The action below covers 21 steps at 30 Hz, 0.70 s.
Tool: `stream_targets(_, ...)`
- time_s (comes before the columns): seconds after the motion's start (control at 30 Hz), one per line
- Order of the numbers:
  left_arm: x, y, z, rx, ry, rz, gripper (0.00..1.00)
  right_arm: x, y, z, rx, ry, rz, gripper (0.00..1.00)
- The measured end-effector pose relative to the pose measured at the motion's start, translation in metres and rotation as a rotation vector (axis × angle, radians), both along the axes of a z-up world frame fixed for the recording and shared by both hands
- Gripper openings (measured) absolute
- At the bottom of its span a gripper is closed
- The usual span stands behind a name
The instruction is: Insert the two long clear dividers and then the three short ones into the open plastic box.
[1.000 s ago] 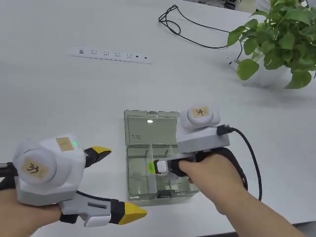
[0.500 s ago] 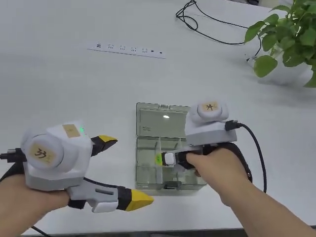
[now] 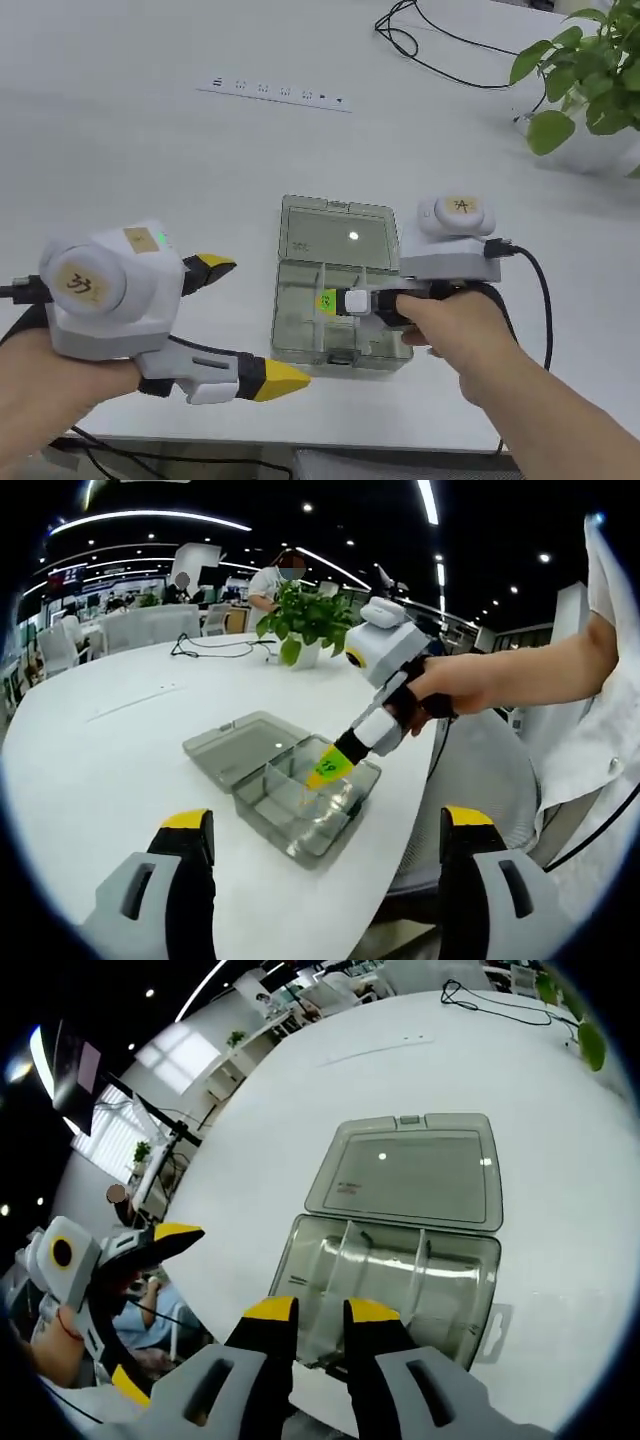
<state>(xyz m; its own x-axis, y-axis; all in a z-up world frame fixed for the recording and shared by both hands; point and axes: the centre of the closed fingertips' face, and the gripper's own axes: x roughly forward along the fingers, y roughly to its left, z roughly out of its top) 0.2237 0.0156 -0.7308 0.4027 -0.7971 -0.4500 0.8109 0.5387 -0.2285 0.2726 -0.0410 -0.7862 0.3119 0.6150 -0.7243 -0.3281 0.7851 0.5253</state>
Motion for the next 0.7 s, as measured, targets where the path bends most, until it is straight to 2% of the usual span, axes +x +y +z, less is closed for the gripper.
stream_targets(0.2,-0.001,0.002,0.003,0.001,-0.008,0.024,0.96,-0.006,-0.004,0.022,0.085,-0.001,0.0,0.23)
stream_targets(0.37,-0.001,0.005,0.005,0.005,-0.014,0.047,0.96,-0.007,-0.009,0.046,0.151,-0.057,0.043,0.25)
stream_targets(0.4,-0.002,0.006,0.006,0.008,-0.016,0.049,0.96,-0.008,-0.011,0.049,0.16,-0.055,0.046,0.25)
stream_targets(0.47,-0.002,0.006,0.006,0.005,-0.015,0.056,0.96,-0.008,-0.015,0.058,0.182,-0.093,0.06,0.27)
stream_targets(0.5,-0.003,0.006,0.007,0.005,-0.014,0.057,0.96,-0.01,-0.018,0.061,0.179,-0.092,0.066,0.28)
stream_targets(0.57,-0.003,0.006,0.008,0.009,-0.018,0.057,0.96,-0.009,-0.021,0.068,0.194,-0.153,0.106,0.3)
stream_targets(0.6,-0.003,0.006,0.009,0.008,-0.02,0.057,0.96,-0.011,-0.024,0.068,0.187,-0.136,0.107,0.32)
stream_targets(0.63,-0.003,0.006,0.01,0.006,-0.02,0.06,0.96,-0.012,-0.026,0.068,0.184,-0.152,0.139,0.33)
stream_targets(0.67,-0.003,0.007,0.01,0.006,-0.019,0.061,0.96,-0.011,-0.027,0.071,0.185,-0.193,0.175,0.35)
stream_targets(0.7,-0.003,0.007,0.01,0.008,-0.021,0.062,0.96,-0.01,-0.03,0.075,0.172,-0.254,0.207,0.38)
